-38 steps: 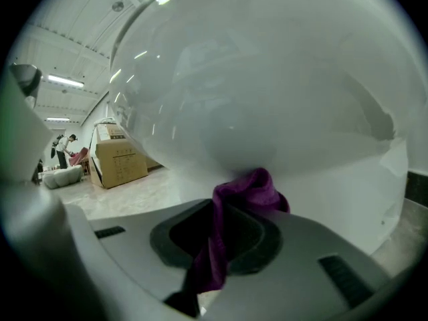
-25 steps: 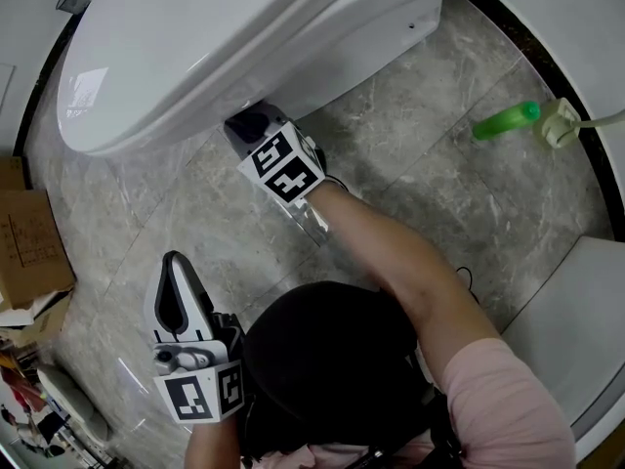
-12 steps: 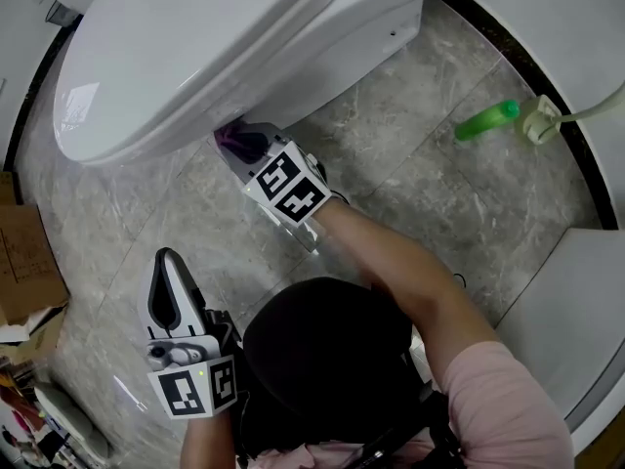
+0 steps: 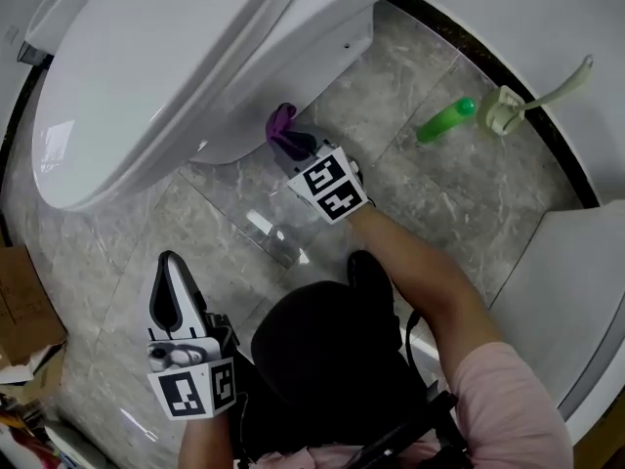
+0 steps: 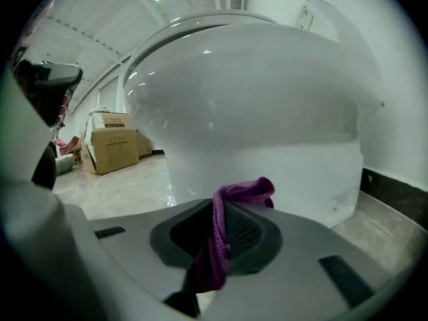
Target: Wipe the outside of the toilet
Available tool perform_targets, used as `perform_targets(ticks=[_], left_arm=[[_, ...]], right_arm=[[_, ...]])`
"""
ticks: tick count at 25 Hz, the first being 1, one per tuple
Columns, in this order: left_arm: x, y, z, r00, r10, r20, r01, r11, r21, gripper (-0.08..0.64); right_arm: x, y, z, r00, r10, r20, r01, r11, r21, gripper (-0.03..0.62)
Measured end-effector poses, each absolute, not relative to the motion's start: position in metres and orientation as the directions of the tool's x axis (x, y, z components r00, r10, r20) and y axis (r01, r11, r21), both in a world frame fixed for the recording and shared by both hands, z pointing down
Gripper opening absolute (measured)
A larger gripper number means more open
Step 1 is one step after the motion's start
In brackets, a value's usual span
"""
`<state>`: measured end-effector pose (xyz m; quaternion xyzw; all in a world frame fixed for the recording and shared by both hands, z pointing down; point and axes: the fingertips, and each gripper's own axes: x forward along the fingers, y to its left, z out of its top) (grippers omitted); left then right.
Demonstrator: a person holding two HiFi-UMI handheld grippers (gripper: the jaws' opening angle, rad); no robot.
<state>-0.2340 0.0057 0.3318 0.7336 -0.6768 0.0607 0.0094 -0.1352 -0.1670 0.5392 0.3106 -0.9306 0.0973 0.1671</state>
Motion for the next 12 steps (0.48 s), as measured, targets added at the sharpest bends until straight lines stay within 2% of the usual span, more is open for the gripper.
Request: perform_targets(ticks=[7, 12], left_arm=[[-0.208, -0.023, 0.332, 0.123, -0.986, 0.115, -0.987, -0.133, -0.087, 0.008], [-0.207, -0.037, 0.338, 0.102, -0.984, 0.143, -0.986, -0.119, -0.114, 0.008]], right_arm=[[-0.036, -0.24, 0.553, -0.581, -0.703, 0.411, -0.776, 0.631, -0.018, 0.055], [-0.001, -0.292, 0.566, -0.505, -0.753, 0.423, -0.827, 0.562, 0.012, 0.057]])
